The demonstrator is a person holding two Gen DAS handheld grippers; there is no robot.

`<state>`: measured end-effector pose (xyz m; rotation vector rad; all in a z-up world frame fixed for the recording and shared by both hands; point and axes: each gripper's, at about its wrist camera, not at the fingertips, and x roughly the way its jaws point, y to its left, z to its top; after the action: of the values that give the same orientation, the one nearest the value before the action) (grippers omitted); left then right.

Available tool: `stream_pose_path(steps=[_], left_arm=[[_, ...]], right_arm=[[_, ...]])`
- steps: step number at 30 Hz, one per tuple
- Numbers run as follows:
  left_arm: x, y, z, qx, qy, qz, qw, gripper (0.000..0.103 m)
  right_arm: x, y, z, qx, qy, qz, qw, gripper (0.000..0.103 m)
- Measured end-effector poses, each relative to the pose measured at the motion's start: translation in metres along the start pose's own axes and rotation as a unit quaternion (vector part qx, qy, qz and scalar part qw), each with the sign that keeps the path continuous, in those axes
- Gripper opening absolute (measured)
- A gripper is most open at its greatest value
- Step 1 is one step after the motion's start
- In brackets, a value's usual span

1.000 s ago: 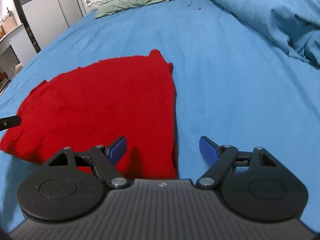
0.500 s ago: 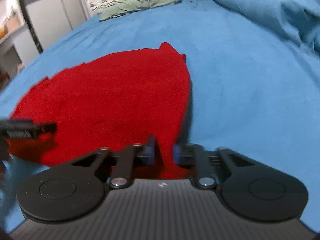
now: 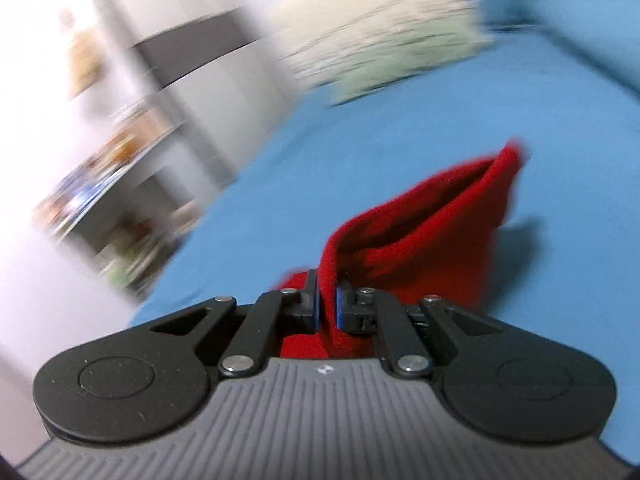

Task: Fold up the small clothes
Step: 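Grasp the sweater edge with both tools and fold it over the body, then open both tools and withdraw them from the folded sweater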

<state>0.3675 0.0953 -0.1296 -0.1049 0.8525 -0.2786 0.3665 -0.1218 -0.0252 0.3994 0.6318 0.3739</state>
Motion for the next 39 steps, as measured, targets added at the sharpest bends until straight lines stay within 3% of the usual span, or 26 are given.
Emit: stream_pose_path(steps=[2, 4, 7, 10, 11, 14, 18, 20, 23, 26, 29, 34, 39], left_arm=[[-0.023, 0.023, -0.012, -0.008, -0.011, 0.002, 0.9999, 0.103], [-0.038, 0.045, -0.03, -0.016, -0.009, 0.009, 0.9998, 0.103], [-0.043, 0.066, -0.058, -0.015, 0.012, 0.018, 0.9996, 0.103], [-0.043, 0.079, -0.077, -0.016, 0.026, 0.024, 0.9993, 0.103], [-0.042, 0.082, -0.08, -0.021, 0.026, 0.017, 0.9993, 0.103], [-0.042, 0.088, -0.08, -0.041, 0.014, 0.001, 0.999, 0.103], [-0.045, 0.083, -0.075, -0.054, -0.01, -0.022, 0.9982, 0.103], [-0.044, 0.082, -0.073, -0.063, -0.025, -0.019, 0.9976, 0.103], [-0.04, 0.087, -0.07, -0.093, -0.037, -0.022, 0.9947, 0.103], [-0.034, 0.089, -0.064, -0.113, -0.038, -0.024, 0.9927, 0.103], [-0.029, 0.086, -0.062, -0.112, -0.035, -0.015, 0.9929, 0.103], [-0.025, 0.086, -0.062, -0.114, -0.03, -0.007, 0.993, 0.103], [-0.026, 0.084, -0.062, -0.113, -0.036, -0.007, 0.9929, 0.103]], right_arm=[[0.037, 0.039, -0.007, -0.044, 0.042, 0.062, 0.996, 0.022], [0.088, 0.069, -0.029, -0.07, 0.113, 0.101, 0.986, 0.022], [0.163, 0.09, -0.078, -0.097, 0.221, 0.069, 0.968, 0.022], [0.194, 0.092, -0.108, -0.118, 0.256, 0.03, 0.959, 0.026], [0.194, 0.092, -0.108, -0.116, 0.251, 0.031, 0.96, 0.032], [0.179, 0.09, -0.096, -0.11, 0.236, 0.05, 0.964, 0.076], [0.12, 0.074, -0.069, -0.093, 0.146, 0.054, 0.983, 0.082], [0.085, 0.059, -0.064, -0.09, 0.092, 0.007, 0.992, 0.087], [0.035, 0.029, -0.088, -0.123, 0.039, -0.068, 0.989, 0.091], [0.018, 0.009, -0.13, -0.159, 0.038, -0.131, 0.978, 0.091], [0.025, -0.003, -0.162, -0.161, 0.05, -0.159, 0.973, 0.089], [0.056, -0.006, -0.189, -0.156, 0.052, -0.182, 0.97, 0.088], [0.058, -0.009, -0.187, -0.141, 0.017, -0.182, 0.973, 0.088]])
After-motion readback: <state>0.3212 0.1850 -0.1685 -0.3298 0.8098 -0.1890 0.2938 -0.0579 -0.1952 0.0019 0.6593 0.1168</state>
